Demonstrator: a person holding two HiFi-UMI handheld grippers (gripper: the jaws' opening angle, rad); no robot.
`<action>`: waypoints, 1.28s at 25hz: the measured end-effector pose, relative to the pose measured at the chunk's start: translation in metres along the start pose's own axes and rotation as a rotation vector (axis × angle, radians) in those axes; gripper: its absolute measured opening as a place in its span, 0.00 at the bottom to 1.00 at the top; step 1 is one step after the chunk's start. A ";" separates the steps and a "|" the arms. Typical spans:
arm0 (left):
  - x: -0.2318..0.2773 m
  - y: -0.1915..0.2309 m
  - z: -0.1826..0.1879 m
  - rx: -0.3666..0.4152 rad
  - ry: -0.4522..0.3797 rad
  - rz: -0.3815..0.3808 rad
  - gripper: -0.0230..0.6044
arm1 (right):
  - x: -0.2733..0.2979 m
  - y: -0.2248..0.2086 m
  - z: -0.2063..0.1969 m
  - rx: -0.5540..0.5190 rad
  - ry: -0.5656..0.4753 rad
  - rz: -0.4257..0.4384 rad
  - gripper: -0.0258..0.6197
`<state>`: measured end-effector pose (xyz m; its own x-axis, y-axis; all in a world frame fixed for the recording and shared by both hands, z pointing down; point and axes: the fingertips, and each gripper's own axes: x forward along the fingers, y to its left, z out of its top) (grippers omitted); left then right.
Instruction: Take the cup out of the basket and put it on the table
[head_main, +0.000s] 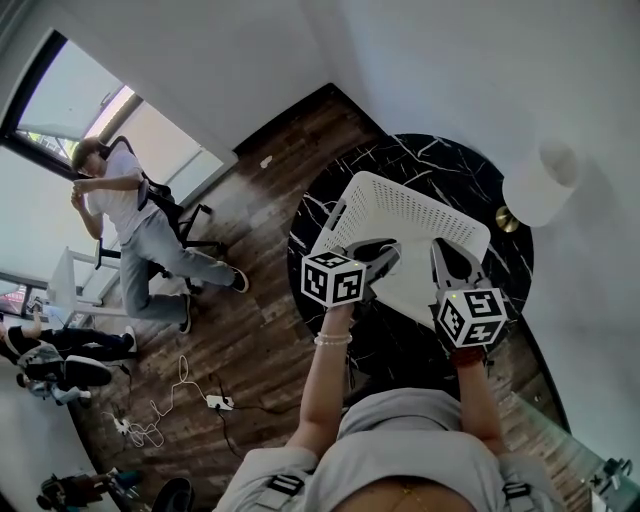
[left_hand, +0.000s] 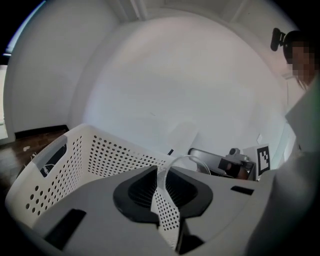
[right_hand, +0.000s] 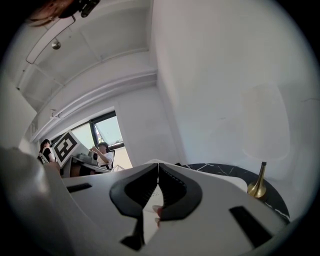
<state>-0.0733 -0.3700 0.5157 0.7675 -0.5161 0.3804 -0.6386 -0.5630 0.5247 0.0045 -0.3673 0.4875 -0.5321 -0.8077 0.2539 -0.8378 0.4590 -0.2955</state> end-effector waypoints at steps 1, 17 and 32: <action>-0.002 -0.001 0.001 -0.001 -0.012 0.003 0.12 | -0.001 0.001 0.001 -0.002 -0.009 -0.001 0.06; -0.046 -0.029 0.006 -0.023 -0.165 0.039 0.12 | -0.021 0.025 0.016 -0.036 -0.094 0.026 0.06; -0.071 -0.050 0.002 -0.033 -0.238 0.056 0.12 | -0.038 0.047 0.025 -0.075 -0.115 0.058 0.06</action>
<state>-0.0962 -0.3069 0.4607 0.6932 -0.6860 0.2212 -0.6746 -0.5094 0.5342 -0.0117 -0.3243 0.4410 -0.5663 -0.8139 0.1297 -0.8150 0.5294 -0.2357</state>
